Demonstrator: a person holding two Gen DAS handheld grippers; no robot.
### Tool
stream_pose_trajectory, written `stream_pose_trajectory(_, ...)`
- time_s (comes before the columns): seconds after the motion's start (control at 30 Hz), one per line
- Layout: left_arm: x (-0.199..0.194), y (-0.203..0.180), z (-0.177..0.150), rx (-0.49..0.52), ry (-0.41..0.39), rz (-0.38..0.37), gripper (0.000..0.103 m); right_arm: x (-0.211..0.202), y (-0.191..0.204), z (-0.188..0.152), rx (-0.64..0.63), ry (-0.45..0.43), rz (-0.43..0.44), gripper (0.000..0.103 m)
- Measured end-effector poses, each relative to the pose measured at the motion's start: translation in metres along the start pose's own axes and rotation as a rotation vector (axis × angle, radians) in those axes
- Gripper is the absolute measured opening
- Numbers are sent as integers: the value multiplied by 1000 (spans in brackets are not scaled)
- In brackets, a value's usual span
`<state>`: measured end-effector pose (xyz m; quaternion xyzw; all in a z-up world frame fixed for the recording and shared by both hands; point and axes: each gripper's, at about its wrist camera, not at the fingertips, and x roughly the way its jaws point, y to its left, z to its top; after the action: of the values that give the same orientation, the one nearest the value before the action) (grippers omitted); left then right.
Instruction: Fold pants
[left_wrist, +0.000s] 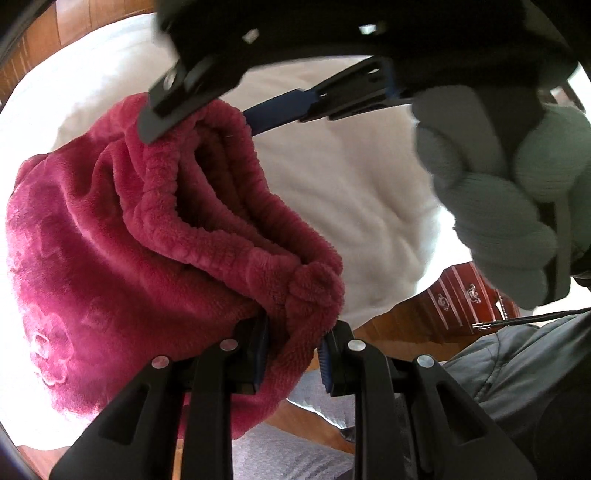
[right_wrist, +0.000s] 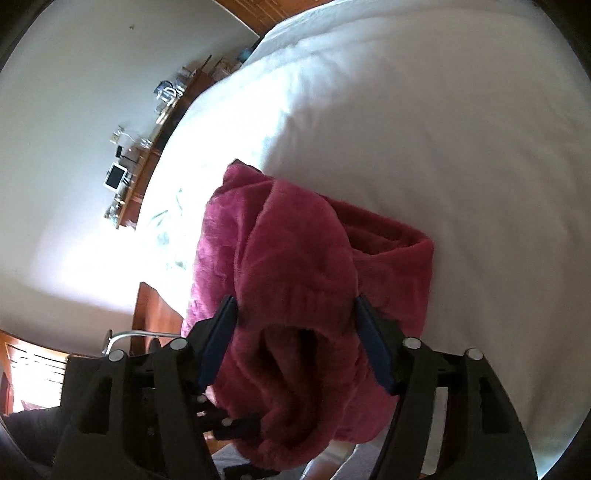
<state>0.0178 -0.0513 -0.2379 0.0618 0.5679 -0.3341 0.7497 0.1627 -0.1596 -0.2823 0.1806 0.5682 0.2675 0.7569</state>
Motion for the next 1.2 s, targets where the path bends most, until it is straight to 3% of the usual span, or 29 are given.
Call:
stream_pose_trajectory(0.1,4,-5,-2,-4,-1,10,22,7,-2,1,3,3,-47,31)
stream_pose_trajectory(0.2,6,-7,-2,-11,-11,13,22,2,-15,1,47,-18,-92,23)
stream_pose_trajectory(0.33,11,-12,-2,24,-12,31,23,-1,-46,-7,155,-32,-134,20)
stream_pose_trajectory(0.47,34,-20,-1,62,23,58,26,12,-62,-12,185,-23,-183,20)
stream_pose_trajectory(0.53,43,-26,-1,87,38,77,31,19,-65,-11,177,-25,-216,20)
stream_pose_trajectory(0.6,44,-30,-1,101,29,67,46,22,-66,-8,166,-32,-238,20)
stream_pose_trajectory(0.67,43,-32,-1,103,21,54,49,21,-65,-9,145,-35,-255,20)
stream_pose_trajectory(0.87,12,-1,-1,-45,-40,-12,50,20,-60,-14,98,-35,-261,21)
stream_pose_trajectory(1.0,-6,38,-8,-226,-94,-15,50,11,-55,-18,72,-36,-260,26)
stream_pose_trajectory(1.1,1,57,-14,-313,-86,-9,50,7,-52,-21,64,-35,-265,31)
stream_pose_trajectory(1.2,22,54,-17,-299,-39,3,51,-2,-47,-23,64,-44,-273,36)
